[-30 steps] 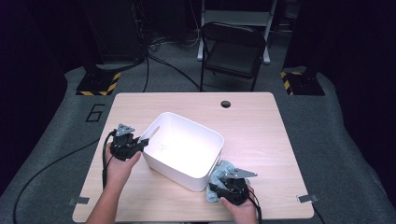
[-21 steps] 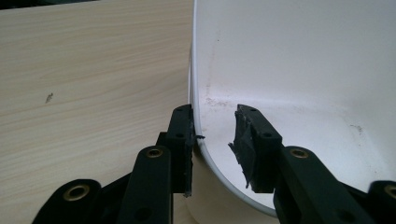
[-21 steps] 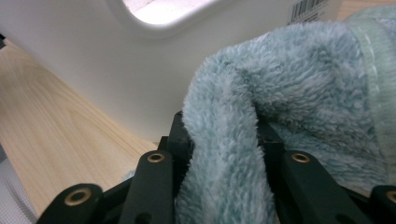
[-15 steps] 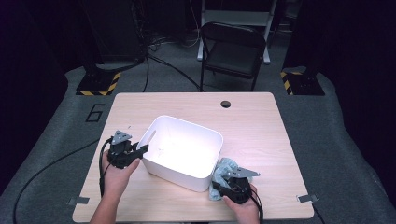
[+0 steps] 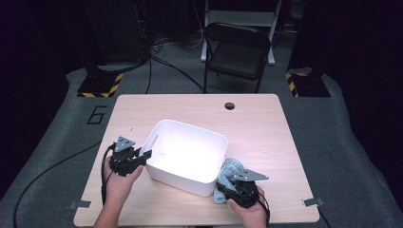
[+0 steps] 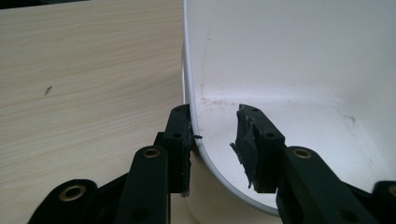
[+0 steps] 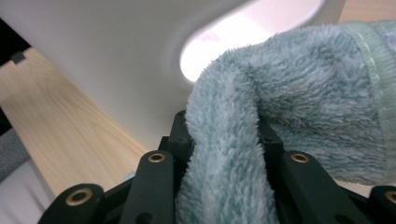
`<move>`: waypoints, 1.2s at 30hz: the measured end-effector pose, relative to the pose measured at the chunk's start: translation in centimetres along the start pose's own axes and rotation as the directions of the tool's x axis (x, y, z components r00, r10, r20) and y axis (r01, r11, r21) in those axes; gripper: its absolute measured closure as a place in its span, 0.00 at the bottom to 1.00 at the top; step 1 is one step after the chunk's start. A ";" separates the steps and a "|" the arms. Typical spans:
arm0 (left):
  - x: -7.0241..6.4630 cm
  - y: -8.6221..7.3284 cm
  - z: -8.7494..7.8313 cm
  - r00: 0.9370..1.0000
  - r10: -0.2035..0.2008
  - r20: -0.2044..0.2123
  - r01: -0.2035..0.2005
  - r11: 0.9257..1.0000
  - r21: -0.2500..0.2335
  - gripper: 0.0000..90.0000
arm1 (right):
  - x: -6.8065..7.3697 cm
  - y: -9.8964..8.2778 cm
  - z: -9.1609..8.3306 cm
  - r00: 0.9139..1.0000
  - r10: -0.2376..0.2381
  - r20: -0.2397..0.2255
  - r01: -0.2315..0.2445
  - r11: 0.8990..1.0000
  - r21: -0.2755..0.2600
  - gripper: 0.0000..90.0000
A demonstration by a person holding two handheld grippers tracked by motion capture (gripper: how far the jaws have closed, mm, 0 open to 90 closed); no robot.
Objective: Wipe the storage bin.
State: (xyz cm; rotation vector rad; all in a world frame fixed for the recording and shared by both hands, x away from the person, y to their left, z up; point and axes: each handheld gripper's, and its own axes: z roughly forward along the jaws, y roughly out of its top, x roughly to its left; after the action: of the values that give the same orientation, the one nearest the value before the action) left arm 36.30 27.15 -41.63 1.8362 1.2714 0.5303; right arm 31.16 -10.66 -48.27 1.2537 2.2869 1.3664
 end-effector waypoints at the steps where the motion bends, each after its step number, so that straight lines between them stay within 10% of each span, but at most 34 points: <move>1: 0.0 0.0 0.0 1.000 0.000 -0.001 0.000 1.000 -0.002 0.73 | 0.1 0.2 -0.4 1.000 -0.002 -0.002 0.002 1.000 -0.012 0.75; 23: -0.7 -0.1 0.1 1.000 -0.011 -0.030 0.011 1.000 0.004 0.73 | 1.9 1.9 -4.7 0.993 -0.094 -0.070 0.089 0.993 -0.074 0.75; 27: -0.8 -0.2 0.1 0.999 -0.009 -0.033 0.009 1.000 0.000 0.73 | 2.8 1.6 -3.9 0.987 -0.155 -0.034 0.153 0.987 -0.044 0.76; 36: -0.9 -0.3 0.1 0.999 -0.003 -0.038 0.003 1.000 -0.005 0.73 | 1.6 -0.1 -1.5 0.994 -0.090 -0.054 0.093 0.995 0.037 0.77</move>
State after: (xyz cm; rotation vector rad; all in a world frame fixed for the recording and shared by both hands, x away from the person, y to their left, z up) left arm 35.81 26.36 -41.81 1.8277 1.2971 0.5681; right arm 29.24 -10.44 -47.11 1.1221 2.3862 1.3438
